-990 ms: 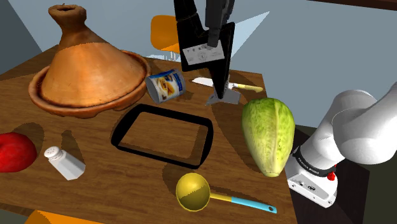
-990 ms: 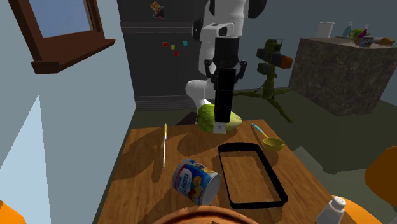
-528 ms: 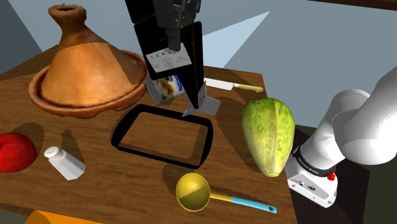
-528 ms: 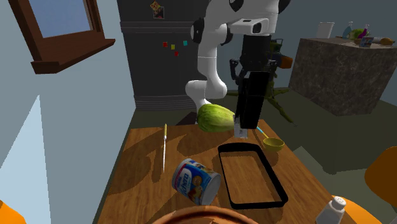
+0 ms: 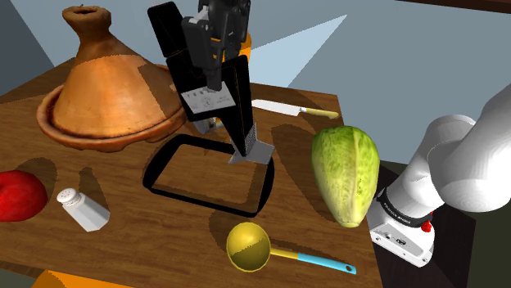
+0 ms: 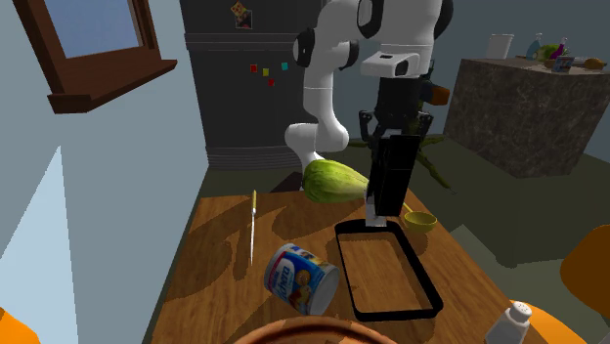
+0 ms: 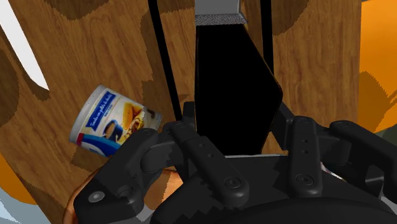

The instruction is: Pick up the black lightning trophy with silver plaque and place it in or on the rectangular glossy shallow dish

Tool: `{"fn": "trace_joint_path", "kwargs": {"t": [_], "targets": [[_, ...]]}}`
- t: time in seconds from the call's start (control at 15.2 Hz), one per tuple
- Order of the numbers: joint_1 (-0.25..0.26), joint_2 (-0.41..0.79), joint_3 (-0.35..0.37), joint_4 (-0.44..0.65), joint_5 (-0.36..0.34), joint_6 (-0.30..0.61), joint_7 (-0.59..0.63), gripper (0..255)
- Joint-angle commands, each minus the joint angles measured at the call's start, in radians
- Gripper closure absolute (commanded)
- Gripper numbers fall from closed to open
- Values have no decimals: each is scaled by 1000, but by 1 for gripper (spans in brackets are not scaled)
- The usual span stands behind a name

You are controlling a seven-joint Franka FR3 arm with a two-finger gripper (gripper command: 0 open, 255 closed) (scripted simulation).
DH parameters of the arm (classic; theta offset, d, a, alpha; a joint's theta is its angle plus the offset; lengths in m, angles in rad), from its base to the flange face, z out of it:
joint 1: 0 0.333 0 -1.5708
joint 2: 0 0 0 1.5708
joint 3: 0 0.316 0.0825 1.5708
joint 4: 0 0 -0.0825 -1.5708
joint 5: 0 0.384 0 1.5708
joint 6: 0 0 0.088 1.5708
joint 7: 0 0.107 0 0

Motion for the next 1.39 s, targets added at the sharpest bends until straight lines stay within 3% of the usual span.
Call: {"fn": "trace_joint_path", "kwargs": {"t": [0.0,0.66,1.19,1.25,1.32], "targets": [[0,-9,-1,-37,3,31,-2,255],[2,-36,-2,-201,13,170,-9,255],[2,-36,-2,-201,13,170,-9,255],[2,-36,-2,-202,13,170,-9,0],[2,-36,-2,-202,13,170,-9,0]]}}
